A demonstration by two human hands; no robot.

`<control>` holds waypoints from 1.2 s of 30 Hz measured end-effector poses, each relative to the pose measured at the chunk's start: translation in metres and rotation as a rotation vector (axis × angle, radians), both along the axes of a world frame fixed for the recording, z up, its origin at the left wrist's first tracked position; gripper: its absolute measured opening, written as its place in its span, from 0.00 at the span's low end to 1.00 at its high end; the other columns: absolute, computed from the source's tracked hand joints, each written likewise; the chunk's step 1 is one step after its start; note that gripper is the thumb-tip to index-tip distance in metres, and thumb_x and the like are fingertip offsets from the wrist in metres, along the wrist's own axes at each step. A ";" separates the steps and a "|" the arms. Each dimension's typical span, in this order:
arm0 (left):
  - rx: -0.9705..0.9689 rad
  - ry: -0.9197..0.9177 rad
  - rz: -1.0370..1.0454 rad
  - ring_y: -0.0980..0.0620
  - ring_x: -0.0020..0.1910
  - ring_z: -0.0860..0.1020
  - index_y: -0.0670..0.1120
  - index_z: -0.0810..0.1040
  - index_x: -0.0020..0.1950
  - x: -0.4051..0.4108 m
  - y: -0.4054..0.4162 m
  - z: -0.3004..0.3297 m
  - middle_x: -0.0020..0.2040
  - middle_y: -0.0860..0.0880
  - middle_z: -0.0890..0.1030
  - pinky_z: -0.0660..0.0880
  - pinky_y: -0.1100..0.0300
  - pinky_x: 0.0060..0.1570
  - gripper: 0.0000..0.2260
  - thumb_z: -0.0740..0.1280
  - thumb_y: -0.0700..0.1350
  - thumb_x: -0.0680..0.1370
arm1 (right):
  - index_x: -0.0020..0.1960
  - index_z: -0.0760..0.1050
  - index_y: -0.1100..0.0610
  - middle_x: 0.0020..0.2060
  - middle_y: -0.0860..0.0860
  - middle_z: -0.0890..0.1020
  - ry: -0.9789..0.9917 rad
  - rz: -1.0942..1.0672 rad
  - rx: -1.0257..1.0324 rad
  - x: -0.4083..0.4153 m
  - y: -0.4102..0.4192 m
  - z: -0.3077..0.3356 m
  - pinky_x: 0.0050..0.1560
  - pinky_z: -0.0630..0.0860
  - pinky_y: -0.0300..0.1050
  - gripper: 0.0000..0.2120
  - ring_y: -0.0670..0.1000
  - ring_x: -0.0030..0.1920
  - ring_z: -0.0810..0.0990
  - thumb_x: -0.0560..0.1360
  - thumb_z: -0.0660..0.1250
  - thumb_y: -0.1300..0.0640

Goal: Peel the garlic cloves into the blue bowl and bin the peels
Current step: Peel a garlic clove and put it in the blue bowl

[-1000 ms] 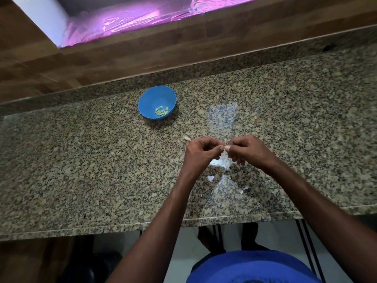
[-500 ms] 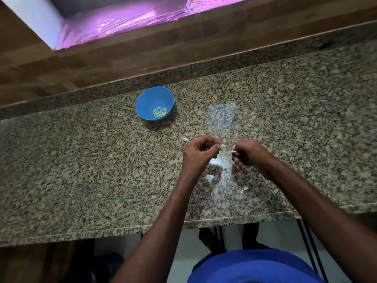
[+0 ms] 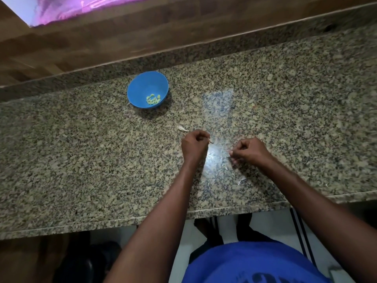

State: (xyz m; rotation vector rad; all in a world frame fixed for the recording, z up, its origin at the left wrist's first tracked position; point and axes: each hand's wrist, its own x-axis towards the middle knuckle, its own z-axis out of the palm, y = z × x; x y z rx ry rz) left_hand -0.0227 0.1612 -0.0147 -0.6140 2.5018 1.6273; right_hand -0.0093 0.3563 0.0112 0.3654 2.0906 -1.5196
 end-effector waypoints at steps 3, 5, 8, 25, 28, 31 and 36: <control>-0.055 0.011 -0.056 0.62 0.45 0.82 0.47 0.86 0.51 -0.001 -0.006 -0.006 0.46 0.54 0.85 0.76 0.75 0.41 0.08 0.71 0.35 0.78 | 0.42 0.80 0.69 0.34 0.58 0.85 0.024 -0.020 0.104 0.002 0.001 -0.005 0.31 0.78 0.39 0.05 0.46 0.29 0.83 0.73 0.76 0.68; -0.058 0.008 -0.043 0.63 0.47 0.82 0.46 0.86 0.53 0.005 -0.011 -0.009 0.47 0.55 0.85 0.76 0.75 0.43 0.08 0.70 0.35 0.79 | 0.41 0.80 0.68 0.34 0.56 0.85 0.051 -0.002 0.167 0.001 0.000 -0.010 0.35 0.77 0.40 0.06 0.46 0.32 0.82 0.71 0.77 0.67; -0.137 0.012 -0.029 0.58 0.48 0.82 0.45 0.85 0.57 0.012 -0.017 -0.007 0.50 0.51 0.86 0.77 0.75 0.43 0.09 0.69 0.36 0.81 | 0.41 0.79 0.69 0.34 0.58 0.84 0.043 -0.008 0.180 -0.001 -0.002 -0.015 0.35 0.80 0.44 0.06 0.48 0.30 0.83 0.69 0.76 0.69; -0.526 0.210 -0.528 0.56 0.50 0.68 0.45 0.82 0.54 0.085 0.052 -0.010 0.52 0.50 0.78 0.66 0.65 0.44 0.09 0.77 0.43 0.75 | 0.50 0.87 0.53 0.44 0.49 0.88 0.257 0.112 0.455 0.018 0.021 -0.027 0.40 0.77 0.36 0.05 0.44 0.40 0.84 0.74 0.77 0.57; -0.578 0.246 -0.517 0.52 0.42 0.72 0.43 0.82 0.45 0.088 0.051 -0.015 0.43 0.48 0.79 0.71 0.58 0.35 0.03 0.73 0.37 0.77 | 0.52 0.87 0.53 0.47 0.50 0.88 0.309 0.179 0.502 0.027 0.028 -0.027 0.47 0.80 0.39 0.07 0.47 0.43 0.84 0.75 0.76 0.58; -0.620 0.243 -0.488 0.50 0.38 0.74 0.44 0.80 0.41 0.086 0.047 -0.017 0.39 0.48 0.79 0.75 0.51 0.33 0.08 0.69 0.37 0.80 | 0.54 0.87 0.52 0.48 0.50 0.88 0.367 0.203 0.474 0.042 0.030 -0.031 0.43 0.79 0.35 0.08 0.45 0.41 0.84 0.76 0.74 0.61; -0.589 0.155 -0.384 0.48 0.39 0.79 0.41 0.82 0.42 0.086 0.025 -0.016 0.41 0.46 0.81 0.78 0.61 0.35 0.08 0.68 0.34 0.80 | 0.53 0.87 0.56 0.48 0.53 0.88 0.489 0.206 0.419 0.064 0.033 -0.036 0.44 0.83 0.40 0.10 0.46 0.39 0.85 0.76 0.71 0.65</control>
